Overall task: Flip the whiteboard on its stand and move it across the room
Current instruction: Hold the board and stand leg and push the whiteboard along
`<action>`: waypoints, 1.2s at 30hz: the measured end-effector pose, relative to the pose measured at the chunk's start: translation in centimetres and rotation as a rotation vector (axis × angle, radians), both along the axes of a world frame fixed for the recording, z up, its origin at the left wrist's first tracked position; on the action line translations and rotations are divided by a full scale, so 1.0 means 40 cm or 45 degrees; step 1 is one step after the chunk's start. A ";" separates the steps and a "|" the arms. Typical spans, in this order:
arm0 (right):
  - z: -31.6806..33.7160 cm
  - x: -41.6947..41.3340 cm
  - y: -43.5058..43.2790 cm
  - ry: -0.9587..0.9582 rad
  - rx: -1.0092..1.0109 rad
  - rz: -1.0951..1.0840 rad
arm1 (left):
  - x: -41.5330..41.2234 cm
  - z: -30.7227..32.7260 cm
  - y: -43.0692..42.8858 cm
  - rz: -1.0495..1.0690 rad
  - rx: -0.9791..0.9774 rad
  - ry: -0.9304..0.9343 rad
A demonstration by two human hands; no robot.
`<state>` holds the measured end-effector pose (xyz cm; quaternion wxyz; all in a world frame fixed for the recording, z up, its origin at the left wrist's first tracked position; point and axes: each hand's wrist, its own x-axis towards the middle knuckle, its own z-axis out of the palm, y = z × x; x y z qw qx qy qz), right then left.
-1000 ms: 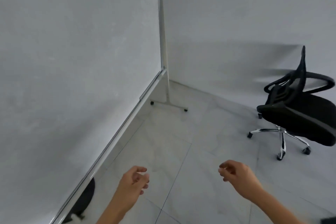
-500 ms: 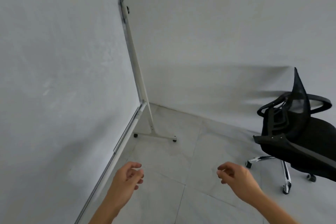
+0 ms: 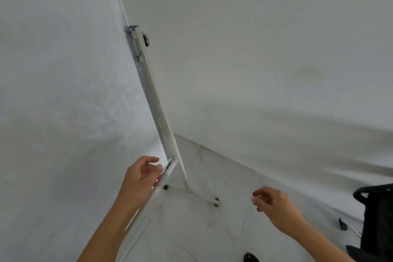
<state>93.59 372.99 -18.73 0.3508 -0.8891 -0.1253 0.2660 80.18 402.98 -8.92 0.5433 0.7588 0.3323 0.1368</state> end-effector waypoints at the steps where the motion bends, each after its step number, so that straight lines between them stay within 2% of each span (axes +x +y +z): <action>1: 0.010 0.063 0.023 -0.012 -0.003 0.039 | 0.051 0.019 0.011 0.047 0.001 -0.025; 5: 0.068 0.300 0.167 -0.087 -0.015 0.276 | 0.213 0.102 0.073 0.218 0.113 -0.169; 9: 0.141 0.447 0.381 -0.179 0.058 0.560 | 0.307 0.160 0.136 0.377 0.280 -0.217; 16: 0.192 0.539 0.804 -0.273 0.214 0.997 | 0.435 0.214 0.228 0.517 0.500 -0.142; 21: 0.196 0.561 1.013 -0.097 0.292 1.190 | 0.503 0.237 0.271 0.572 0.742 -0.040; 27: 0.147 0.587 1.018 -0.077 0.334 1.316 | 0.564 0.236 0.256 0.737 0.931 0.075; 36: 0.170 0.706 0.923 -0.221 0.365 1.487 | 0.724 0.234 0.124 0.925 0.932 0.194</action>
